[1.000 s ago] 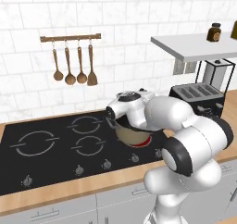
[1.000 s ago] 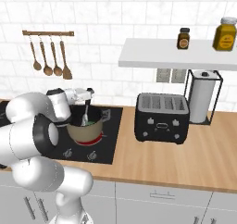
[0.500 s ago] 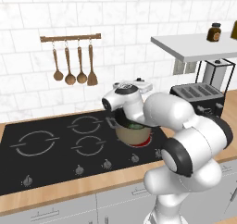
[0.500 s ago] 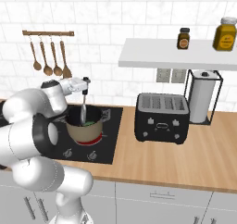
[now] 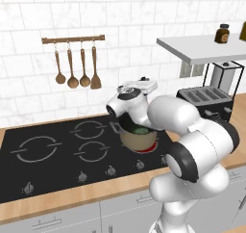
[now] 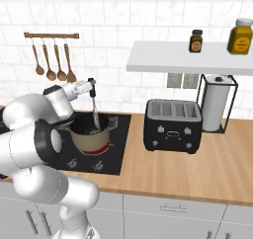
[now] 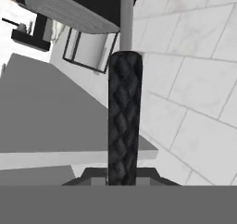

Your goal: Put the broccoli and lemon wedge in the pot. Retrieve the spatula and lightly stir the vegetables in the pot.

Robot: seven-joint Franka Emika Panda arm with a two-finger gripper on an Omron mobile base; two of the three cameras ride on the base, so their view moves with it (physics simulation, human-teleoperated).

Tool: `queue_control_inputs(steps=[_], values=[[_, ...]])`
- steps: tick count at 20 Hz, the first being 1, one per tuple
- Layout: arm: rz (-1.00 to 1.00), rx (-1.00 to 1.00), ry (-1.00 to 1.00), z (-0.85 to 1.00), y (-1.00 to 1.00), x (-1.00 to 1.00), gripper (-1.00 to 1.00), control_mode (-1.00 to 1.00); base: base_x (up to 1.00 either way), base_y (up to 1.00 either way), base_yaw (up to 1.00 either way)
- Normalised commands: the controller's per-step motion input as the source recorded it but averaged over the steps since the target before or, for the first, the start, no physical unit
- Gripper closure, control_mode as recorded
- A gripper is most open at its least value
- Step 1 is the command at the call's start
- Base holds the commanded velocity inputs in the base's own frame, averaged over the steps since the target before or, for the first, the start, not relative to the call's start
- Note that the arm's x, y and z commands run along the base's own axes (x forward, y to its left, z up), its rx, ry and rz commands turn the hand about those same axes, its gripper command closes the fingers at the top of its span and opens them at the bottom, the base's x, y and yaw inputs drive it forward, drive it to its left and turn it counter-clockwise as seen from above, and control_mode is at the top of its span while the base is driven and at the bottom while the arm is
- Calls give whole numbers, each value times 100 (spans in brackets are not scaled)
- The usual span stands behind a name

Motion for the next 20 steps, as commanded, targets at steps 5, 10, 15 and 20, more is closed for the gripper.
queue_control_inputs(steps=[5, 10, 15, 20], values=[[0, -7, 0, -44, 0, 0, 100, -100, 0, 0, 0], [0, 0, 0, -39, 2, 0, 100, -100, 0, 0, 0], [-2, 3, -14, -11, 25, 11, 100, -100, 0, 0, 0], [0, 5, -20, 19, 29, 33, 100, -100, 0, 0, 0]])
